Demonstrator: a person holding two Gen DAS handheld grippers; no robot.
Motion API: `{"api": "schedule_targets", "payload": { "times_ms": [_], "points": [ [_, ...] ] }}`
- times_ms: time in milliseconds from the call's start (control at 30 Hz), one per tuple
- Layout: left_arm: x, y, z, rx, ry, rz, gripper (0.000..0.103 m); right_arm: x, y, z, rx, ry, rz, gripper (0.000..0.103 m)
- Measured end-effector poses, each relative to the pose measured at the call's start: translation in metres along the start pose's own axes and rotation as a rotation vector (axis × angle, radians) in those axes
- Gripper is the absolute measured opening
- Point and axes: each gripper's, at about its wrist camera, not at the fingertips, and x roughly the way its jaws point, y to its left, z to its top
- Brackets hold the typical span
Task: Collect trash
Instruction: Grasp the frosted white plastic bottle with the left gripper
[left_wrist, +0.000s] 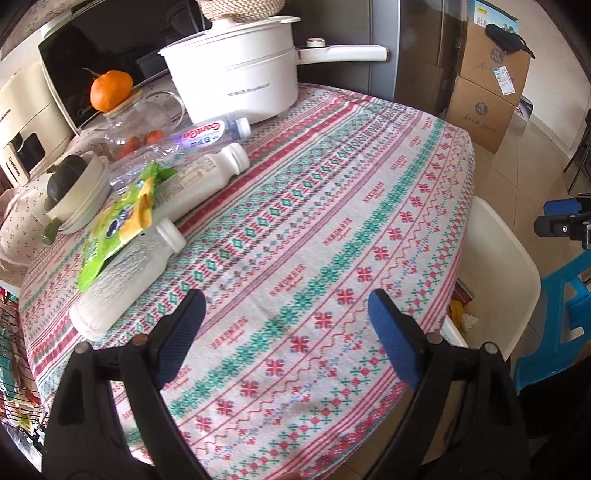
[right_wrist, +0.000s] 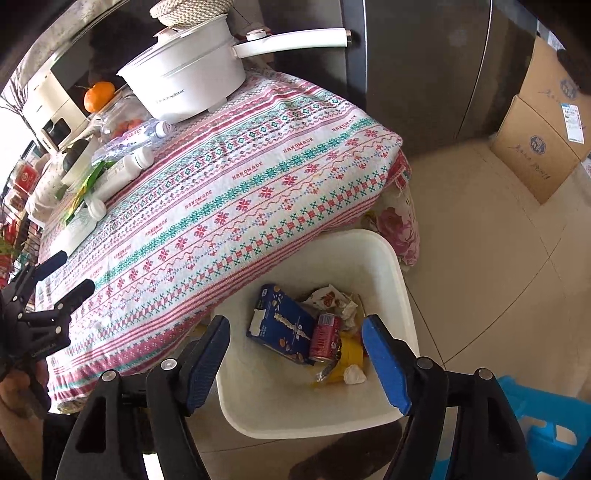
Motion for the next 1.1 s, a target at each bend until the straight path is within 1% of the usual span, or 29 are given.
{"api": "schedule_targets", "payload": {
  "times_ms": [133, 233, 300, 367, 433, 467, 600, 733, 800, 867, 900, 1033, 1067, 1100],
  "points": [
    [0.005, 0.057, 0.001, -0.025, 0.026, 0.064, 0.089, 0.003, 0.017, 0.008, -0.021, -0.006, 0.007, 0.076],
    [0.010, 0.099, -0.001, -0.030, 0.039, 0.088, 0.089, 0.005, 0.028, 0.015, -0.024, -0.012, 0.016, 0.076],
    [0.018, 0.123, -0.002, -0.038, 0.065, 0.082, 0.089, 0.007, 0.034, 0.019, -0.021, -0.016, 0.026, 0.076],
    [0.027, 0.140, -0.003, -0.042, 0.096, 0.067, 0.086, 0.009, 0.039, 0.023, -0.022, -0.019, 0.030, 0.076],
    [0.036, 0.150, -0.002, -0.031, 0.116, 0.052, 0.081, 0.012, 0.044, 0.027, -0.023, -0.020, 0.032, 0.076],
    [0.041, 0.153, 0.000, -0.024, 0.125, 0.045, 0.080, 0.013, 0.047, 0.029, -0.023, -0.019, 0.032, 0.076],
    [0.058, 0.158, 0.004, 0.003, 0.180, 0.000, 0.070, 0.020, 0.055, 0.037, -0.025, -0.014, 0.032, 0.076],
    [0.071, 0.148, 0.006, 0.050, 0.233, -0.026, 0.069, 0.025, 0.060, 0.043, -0.024, -0.009, 0.029, 0.076],
    [0.076, 0.141, 0.006, 0.063, 0.267, -0.065, 0.068, 0.027, 0.061, 0.045, -0.025, -0.006, 0.028, 0.076],
    [0.080, 0.132, 0.007, 0.068, 0.293, -0.120, 0.064, 0.029, 0.062, 0.047, -0.027, -0.003, 0.027, 0.076],
    [0.082, 0.127, 0.008, 0.068, 0.299, -0.132, 0.061, 0.030, 0.063, 0.047, -0.029, -0.002, 0.026, 0.076],
    [0.091, 0.113, 0.014, 0.021, 0.306, -0.128, 0.060, 0.032, 0.065, 0.048, -0.036, 0.003, 0.023, 0.076],
    [0.094, 0.110, 0.017, 0.004, 0.309, -0.119, 0.058, 0.032, 0.065, 0.047, -0.037, 0.005, 0.023, 0.076],
    [0.096, 0.107, 0.017, -0.008, 0.313, -0.108, 0.053, 0.032, 0.066, 0.047, -0.037, 0.006, 0.024, 0.076]
  ]
}}
